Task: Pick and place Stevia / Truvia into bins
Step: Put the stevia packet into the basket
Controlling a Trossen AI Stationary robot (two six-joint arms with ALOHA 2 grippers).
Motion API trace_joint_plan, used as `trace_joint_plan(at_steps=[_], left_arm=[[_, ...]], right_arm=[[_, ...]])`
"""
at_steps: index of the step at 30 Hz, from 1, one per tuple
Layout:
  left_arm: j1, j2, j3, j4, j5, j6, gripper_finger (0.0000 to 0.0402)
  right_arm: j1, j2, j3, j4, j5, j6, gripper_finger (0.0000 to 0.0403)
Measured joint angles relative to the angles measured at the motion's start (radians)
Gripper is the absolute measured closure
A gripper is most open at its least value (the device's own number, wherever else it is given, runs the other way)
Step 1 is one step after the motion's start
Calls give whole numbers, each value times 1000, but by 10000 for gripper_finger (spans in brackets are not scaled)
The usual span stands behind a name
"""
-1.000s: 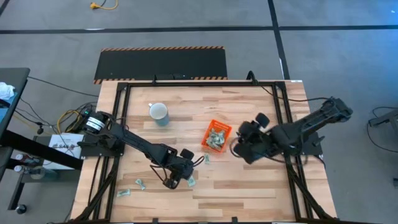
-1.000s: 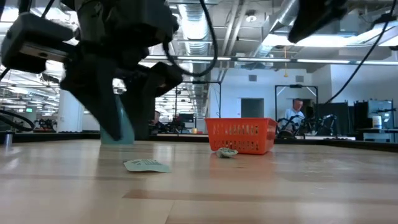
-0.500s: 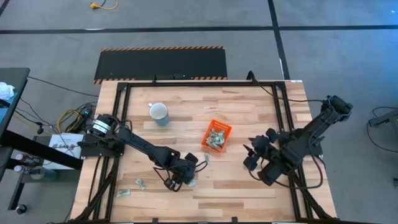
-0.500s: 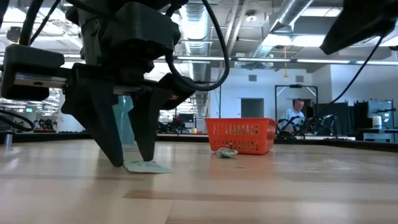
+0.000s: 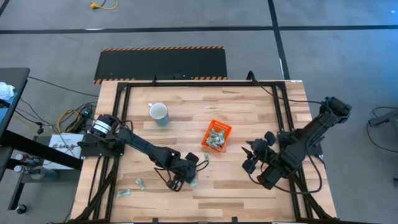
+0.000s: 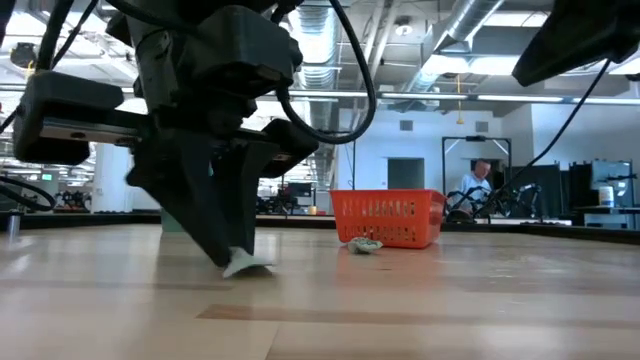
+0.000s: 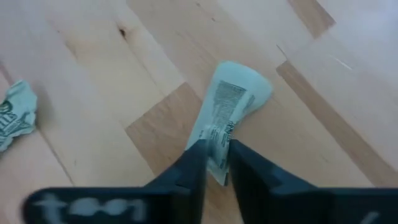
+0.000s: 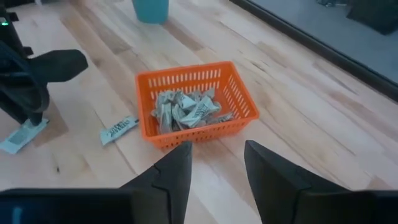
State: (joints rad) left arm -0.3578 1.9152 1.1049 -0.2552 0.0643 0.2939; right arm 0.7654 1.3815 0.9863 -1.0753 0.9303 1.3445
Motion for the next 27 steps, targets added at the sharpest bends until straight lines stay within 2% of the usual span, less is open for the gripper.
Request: trace_joint_plan(at_steps=[3, 9, 12, 16, 20, 23, 27], left_arm=[[4, 0, 0, 8, 2, -4, 388], [5, -7, 8, -6, -30, -45, 397], [6, -35, 53, -94, -85, -33, 399], [11, -80, 116, -175, -212, 24, 400], [51, -131, 151, -121, -308, 110, 401], [124, -143, 153, -10, -288, 162, 401], [249, -139, 152, 105, -176, 187, 401]], right_arm=[[0, 25, 0, 11, 0, 0, 270], [0, 58, 0, 14, 0, 18, 281], [1, 60, 0, 15, -2, 18, 284], [0, 60, 1, 22, -1, 19, 284], [0, 60, 1, 44, -1, 19, 285], [0, 60, 1, 69, -1, 19, 285], [7, 60, 1, 75, -1, 19, 285]])
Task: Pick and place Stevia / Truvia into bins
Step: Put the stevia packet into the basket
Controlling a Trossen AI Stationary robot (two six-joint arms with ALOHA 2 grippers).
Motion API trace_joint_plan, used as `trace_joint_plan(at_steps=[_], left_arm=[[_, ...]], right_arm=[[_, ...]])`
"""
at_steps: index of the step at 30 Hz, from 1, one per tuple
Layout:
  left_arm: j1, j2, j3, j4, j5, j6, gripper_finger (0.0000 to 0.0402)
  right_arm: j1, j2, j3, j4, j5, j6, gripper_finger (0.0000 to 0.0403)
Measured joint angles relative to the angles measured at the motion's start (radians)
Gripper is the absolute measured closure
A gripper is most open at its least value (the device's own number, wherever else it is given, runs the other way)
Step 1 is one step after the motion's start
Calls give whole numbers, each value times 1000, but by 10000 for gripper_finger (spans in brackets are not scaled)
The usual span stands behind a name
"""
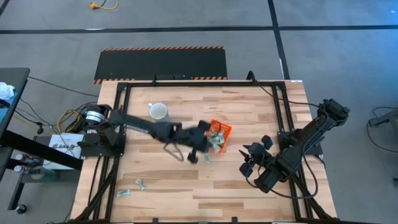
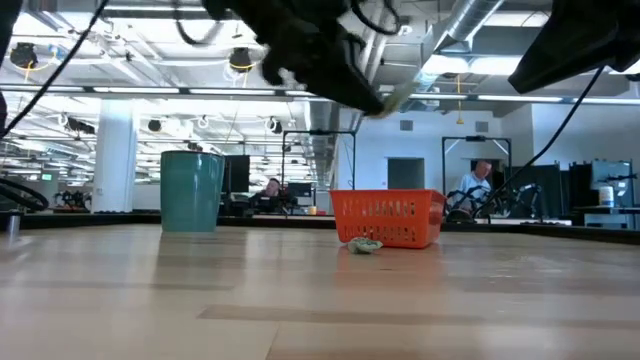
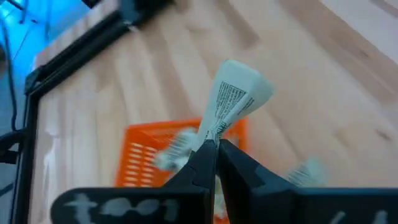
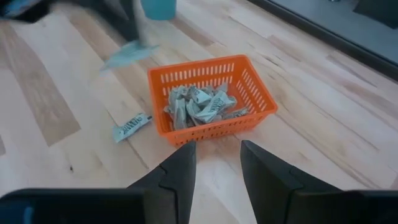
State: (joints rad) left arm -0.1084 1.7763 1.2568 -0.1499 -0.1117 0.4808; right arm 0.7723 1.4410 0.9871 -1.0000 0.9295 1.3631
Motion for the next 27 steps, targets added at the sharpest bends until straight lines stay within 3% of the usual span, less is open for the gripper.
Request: trace_joint_plan(at_steps=[7, 14, 27], left_arm=[[213, 43, 0, 78, 214, -141, 401], [302, 109, -2, 60, 303, -223, 392], [302, 108, 46, -60, 345, -222, 263]], right_arm=[[5, 0, 0, 14, 9, -8, 285], [5, 5, 1, 22, 15, -9, 285], [5, 5, 1, 18, 15, -12, 285]])
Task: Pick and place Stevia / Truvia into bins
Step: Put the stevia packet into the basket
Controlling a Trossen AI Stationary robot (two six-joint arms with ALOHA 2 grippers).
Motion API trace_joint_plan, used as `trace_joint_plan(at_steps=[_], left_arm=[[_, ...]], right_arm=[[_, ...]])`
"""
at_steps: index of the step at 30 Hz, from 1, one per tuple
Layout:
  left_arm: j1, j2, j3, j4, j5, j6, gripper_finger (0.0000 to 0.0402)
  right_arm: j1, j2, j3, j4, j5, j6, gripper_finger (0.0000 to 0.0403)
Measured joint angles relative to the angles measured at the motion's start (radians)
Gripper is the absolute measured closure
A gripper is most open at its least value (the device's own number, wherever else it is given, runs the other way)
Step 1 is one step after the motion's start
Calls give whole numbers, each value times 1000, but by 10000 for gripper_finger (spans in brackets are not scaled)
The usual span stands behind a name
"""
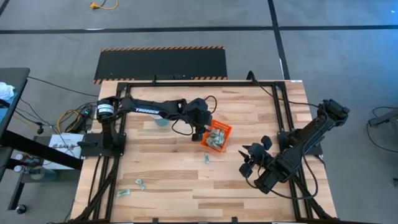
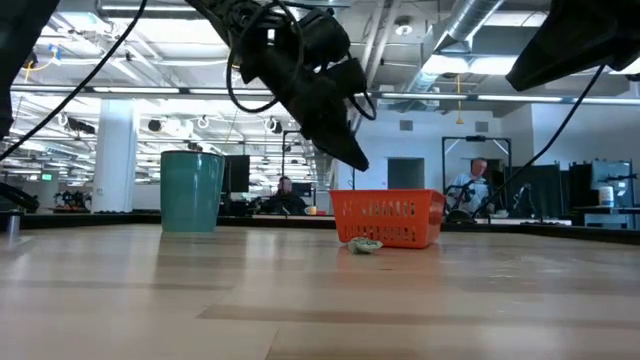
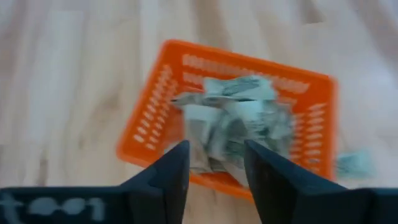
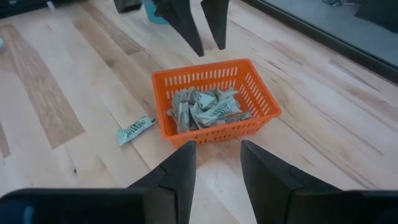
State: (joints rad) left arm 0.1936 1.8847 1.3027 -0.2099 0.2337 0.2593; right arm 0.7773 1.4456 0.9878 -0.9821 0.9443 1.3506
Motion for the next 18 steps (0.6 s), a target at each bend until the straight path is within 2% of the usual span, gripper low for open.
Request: trace_joint_plan(at_steps=[4, 9, 13, 18], left_arm=[[-13, -3, 80, -147, 121, 10, 246], [-115, -4, 94, -280, 131, 221, 247], [-212, 20, 92, -345, 68, 333, 250], [-316, 34, 94, -331, -78, 311, 250]], right_arm=[[0, 0, 0, 1, 0, -23, 285], [0, 0, 0, 0, 0, -24, 285], [0, 0, 0, 1, 0, -24, 285], [0, 0, 0, 3, 0, -24, 285]])
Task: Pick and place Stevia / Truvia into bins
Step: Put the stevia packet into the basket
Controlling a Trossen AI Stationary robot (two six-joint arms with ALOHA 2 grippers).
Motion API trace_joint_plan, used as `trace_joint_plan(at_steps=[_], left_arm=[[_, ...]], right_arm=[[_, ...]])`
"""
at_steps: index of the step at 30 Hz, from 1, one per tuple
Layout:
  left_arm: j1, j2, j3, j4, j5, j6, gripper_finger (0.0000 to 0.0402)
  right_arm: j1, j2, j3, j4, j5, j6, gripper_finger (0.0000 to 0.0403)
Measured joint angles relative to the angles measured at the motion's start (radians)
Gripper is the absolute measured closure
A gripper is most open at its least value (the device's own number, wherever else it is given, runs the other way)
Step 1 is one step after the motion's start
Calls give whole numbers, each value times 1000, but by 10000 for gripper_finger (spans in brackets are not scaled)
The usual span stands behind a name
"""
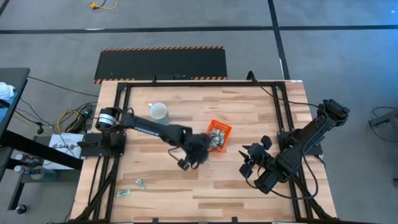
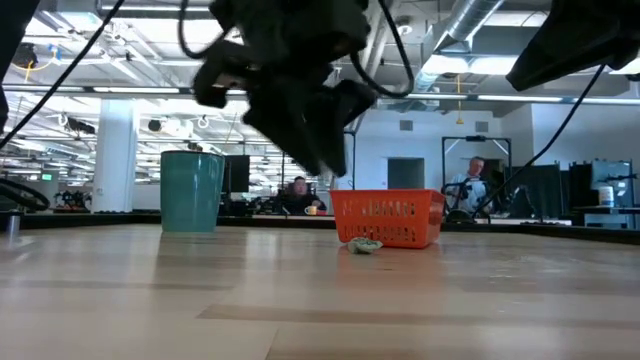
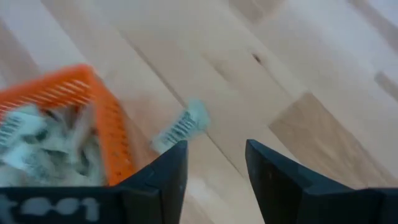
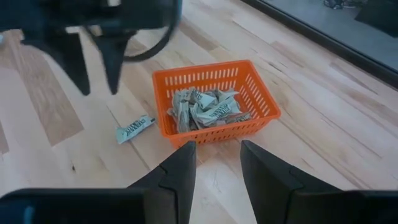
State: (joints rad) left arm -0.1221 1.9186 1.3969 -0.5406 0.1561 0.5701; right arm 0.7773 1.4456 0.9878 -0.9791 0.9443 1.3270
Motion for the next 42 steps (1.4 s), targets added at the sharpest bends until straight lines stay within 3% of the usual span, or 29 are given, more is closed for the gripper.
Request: trace_joint_plan(at_steps=[9, 16, 18, 25, 37, 42], left_arm=[[-87, 53, 0, 94, -93, 217, 250], [-78, 124, -2, 214, -171, 44, 251], [-72, 132, 1, 221, -191, 61, 251], [-59, 132, -1, 128, -190, 284, 251], [-17, 136, -1, 151, -40, 230, 251], [-15, 158, -1, 168, -33, 217, 251]], right_arm=[[0, 0, 0, -1, -1, 0, 285], [7, 0, -1, -1, -4, 0, 285], [8, 0, -1, -4, -4, 0, 285], [8, 0, -1, 0, -4, 0, 285], [8, 0, -1, -1, -4, 0, 285], [8, 0, -1, 0, -3, 0, 285]])
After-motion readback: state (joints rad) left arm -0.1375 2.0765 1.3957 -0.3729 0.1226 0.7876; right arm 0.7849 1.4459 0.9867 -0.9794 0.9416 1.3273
